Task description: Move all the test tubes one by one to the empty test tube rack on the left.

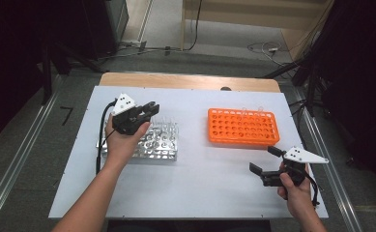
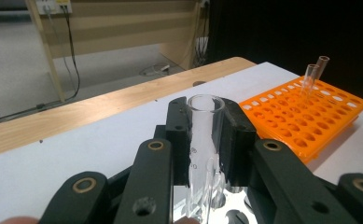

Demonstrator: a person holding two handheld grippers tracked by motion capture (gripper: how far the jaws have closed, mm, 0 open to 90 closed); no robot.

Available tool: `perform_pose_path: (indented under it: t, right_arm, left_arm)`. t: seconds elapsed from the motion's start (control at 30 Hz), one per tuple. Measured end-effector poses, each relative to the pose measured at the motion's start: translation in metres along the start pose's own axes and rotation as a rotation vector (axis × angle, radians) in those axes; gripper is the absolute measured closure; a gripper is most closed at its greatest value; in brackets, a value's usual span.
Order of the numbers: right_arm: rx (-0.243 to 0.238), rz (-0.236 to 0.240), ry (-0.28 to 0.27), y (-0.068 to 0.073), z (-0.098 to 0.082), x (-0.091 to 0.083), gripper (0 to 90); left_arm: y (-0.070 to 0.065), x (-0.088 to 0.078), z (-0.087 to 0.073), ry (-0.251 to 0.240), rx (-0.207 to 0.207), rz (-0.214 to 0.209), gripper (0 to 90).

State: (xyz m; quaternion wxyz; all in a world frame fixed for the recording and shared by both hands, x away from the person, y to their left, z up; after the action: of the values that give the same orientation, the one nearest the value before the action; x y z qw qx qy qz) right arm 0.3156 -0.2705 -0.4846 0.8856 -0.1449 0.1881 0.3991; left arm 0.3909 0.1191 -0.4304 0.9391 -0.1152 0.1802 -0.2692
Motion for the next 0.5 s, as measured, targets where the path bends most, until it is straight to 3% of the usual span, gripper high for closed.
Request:
perform_pose_path:
  t: [0.27,0.5]
  right_arm:
    - [0.005,0.0,-0.002,-0.001,-0.001,0.0,0.0]
    - [0.001,0.001,-0.003,-0.001,0.0,0.0,0.0]
  left_arm:
    - [0.004,0.015,-0.004,-0.006,-0.019,0.019,75.9]
    - [0.006,0.023,-0.014,0.049,-0.008,0.039,75.7]
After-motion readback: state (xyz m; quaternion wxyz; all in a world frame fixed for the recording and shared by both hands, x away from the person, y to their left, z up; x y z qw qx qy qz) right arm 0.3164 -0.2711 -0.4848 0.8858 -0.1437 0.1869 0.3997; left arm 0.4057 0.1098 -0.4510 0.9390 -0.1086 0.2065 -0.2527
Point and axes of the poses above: each handheld gripper's, and its own axes: x roughly forward along the jaws, z roughly out of its top, y roughly to its left, the point moved 7 cm from there along x, roughly forward along the jaws, and after that the axes turned 14 degrees about -x, right-handed, at the moved point
